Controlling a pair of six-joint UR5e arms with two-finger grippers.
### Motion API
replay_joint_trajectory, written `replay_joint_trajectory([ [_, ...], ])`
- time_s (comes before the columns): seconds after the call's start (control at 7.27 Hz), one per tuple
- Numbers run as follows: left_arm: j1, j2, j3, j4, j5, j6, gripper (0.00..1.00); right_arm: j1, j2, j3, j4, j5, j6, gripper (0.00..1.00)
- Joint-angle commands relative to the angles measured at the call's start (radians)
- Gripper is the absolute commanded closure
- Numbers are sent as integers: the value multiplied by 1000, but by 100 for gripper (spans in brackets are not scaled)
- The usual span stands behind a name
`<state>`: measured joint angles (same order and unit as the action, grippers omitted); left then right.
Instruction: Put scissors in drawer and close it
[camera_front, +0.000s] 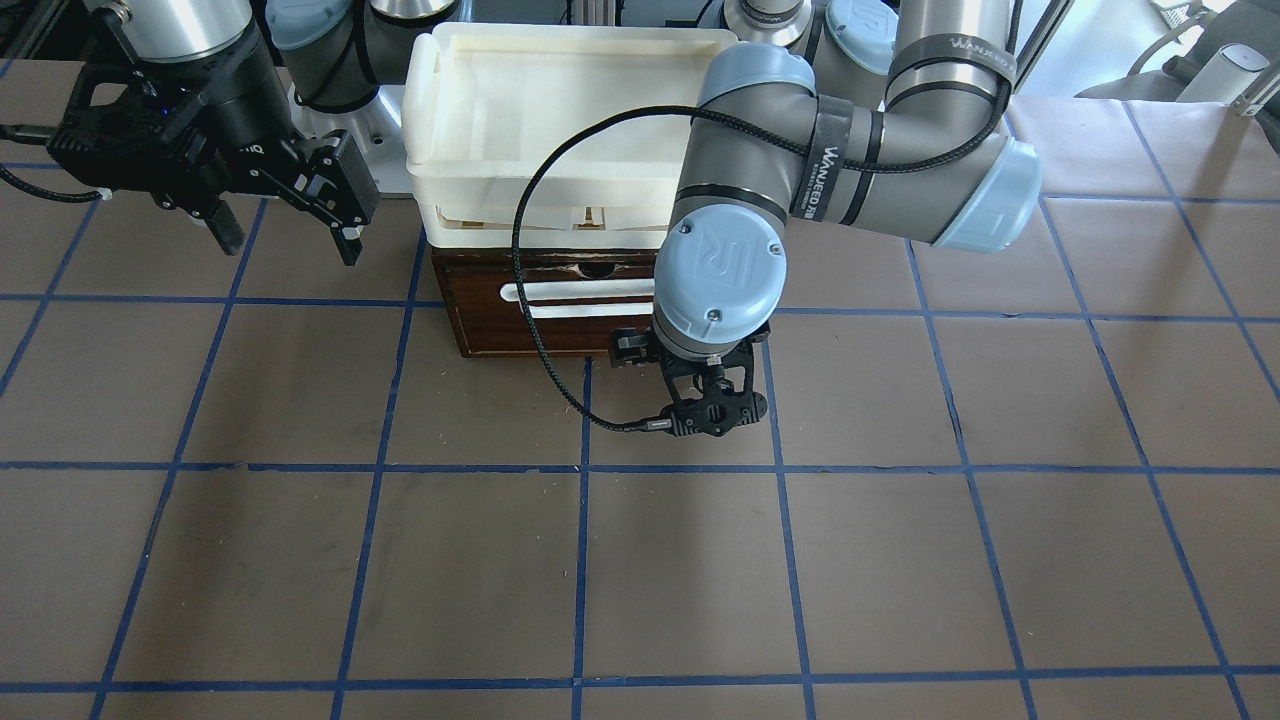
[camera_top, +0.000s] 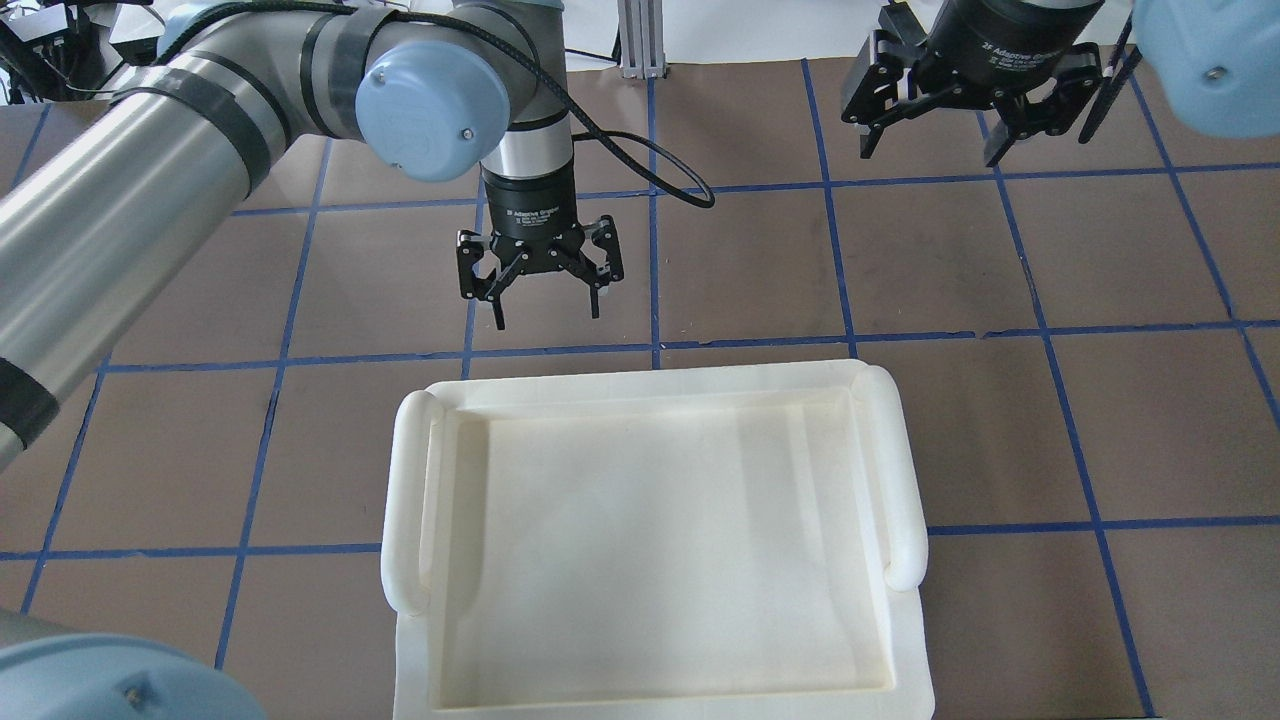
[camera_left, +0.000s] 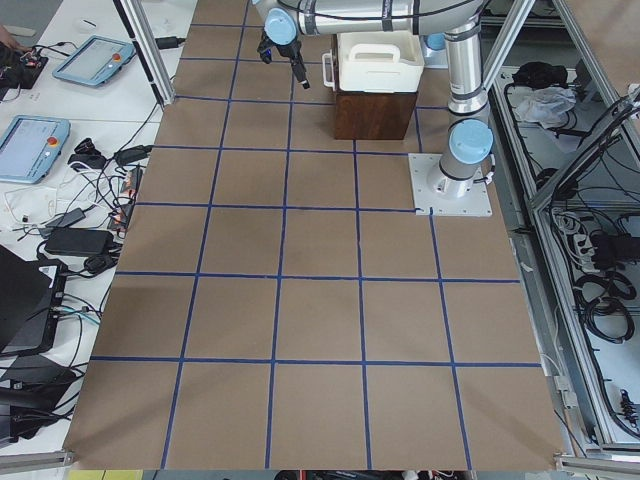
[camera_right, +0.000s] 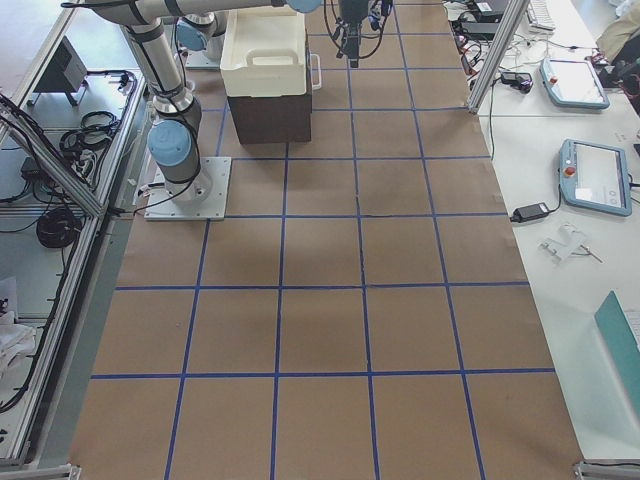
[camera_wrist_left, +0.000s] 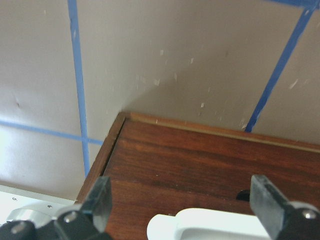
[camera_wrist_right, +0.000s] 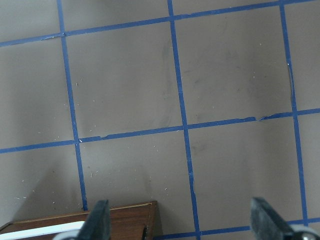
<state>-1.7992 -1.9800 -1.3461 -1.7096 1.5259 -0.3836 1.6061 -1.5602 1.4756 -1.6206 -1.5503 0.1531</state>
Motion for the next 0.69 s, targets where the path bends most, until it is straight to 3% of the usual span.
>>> replay_joint_trajectory([
  [0.0,76,39,50,73,-3,127,0,0,0,0,-2,1,-9,0],
  [0.28,180,125,53,100,41,370,0,0,0,0,-7,1,-6,0],
  [0.55,254,186,48,94,69,407,0,0,-1,0,-7,2,0,0],
])
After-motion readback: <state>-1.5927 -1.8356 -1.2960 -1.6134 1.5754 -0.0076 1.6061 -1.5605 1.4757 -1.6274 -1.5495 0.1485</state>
